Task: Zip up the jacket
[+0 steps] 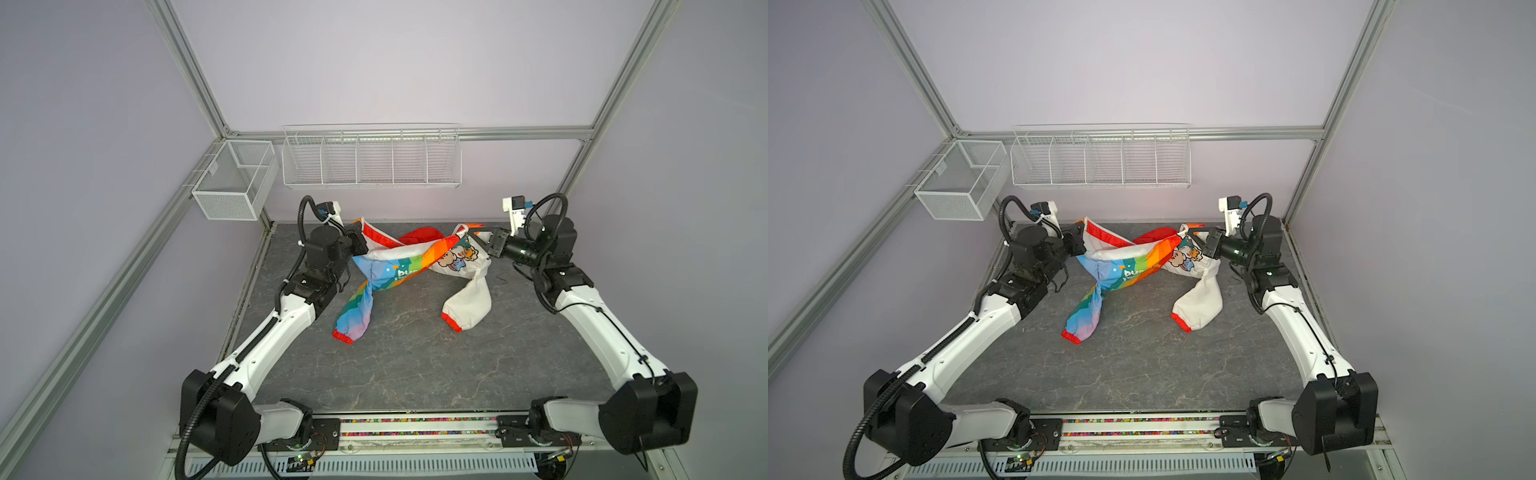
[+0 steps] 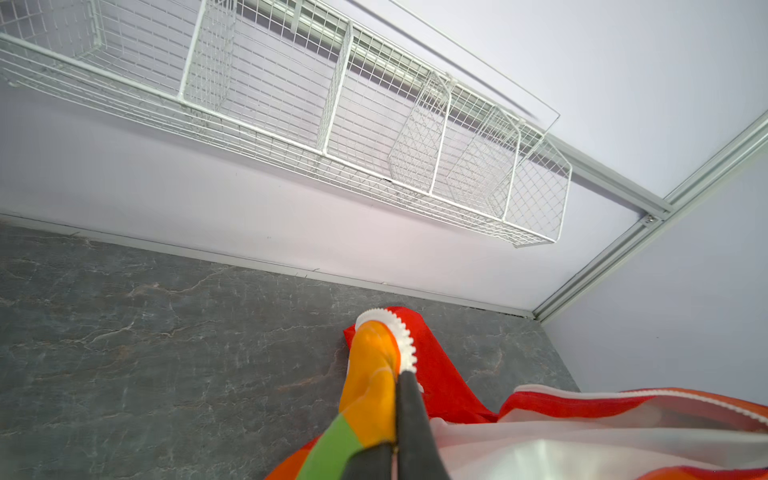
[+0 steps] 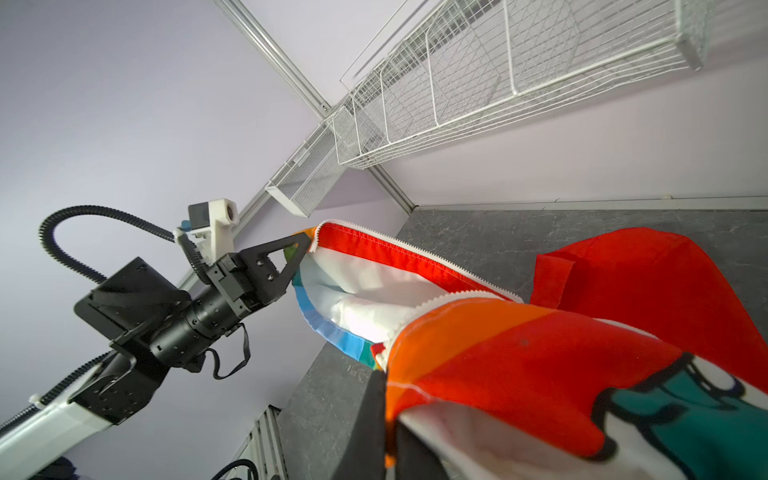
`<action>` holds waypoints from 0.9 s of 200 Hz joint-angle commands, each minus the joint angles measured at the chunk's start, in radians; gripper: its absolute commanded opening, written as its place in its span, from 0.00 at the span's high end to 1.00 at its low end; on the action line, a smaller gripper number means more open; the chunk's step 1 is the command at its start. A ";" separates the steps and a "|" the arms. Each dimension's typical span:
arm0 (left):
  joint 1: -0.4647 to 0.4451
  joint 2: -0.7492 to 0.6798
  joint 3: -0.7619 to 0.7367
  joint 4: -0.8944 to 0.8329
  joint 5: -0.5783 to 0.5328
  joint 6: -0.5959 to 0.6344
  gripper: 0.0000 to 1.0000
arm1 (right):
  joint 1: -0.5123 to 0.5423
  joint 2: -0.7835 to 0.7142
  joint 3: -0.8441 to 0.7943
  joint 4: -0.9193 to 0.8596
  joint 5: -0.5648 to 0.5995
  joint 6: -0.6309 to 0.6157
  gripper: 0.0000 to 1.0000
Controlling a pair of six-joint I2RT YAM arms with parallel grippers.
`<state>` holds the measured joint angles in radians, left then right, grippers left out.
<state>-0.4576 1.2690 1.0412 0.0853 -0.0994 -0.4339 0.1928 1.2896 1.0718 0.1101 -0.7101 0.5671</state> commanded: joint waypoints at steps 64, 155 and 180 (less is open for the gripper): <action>-0.259 -0.153 -0.477 0.075 -0.130 -0.162 1.00 | 0.157 -0.049 -0.588 0.010 0.167 0.031 0.94; -0.375 -0.206 -0.634 0.120 -0.166 -0.279 1.00 | 0.158 -0.145 -0.743 -0.027 0.194 0.078 0.76; -0.378 -0.203 -0.642 0.126 -0.164 -0.284 1.00 | 0.158 -0.145 -0.743 -0.023 0.184 0.087 0.75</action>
<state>-0.8291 1.0756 0.4183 0.1867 -0.2401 -0.6964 0.3485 1.1557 0.3454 0.0940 -0.5236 0.6399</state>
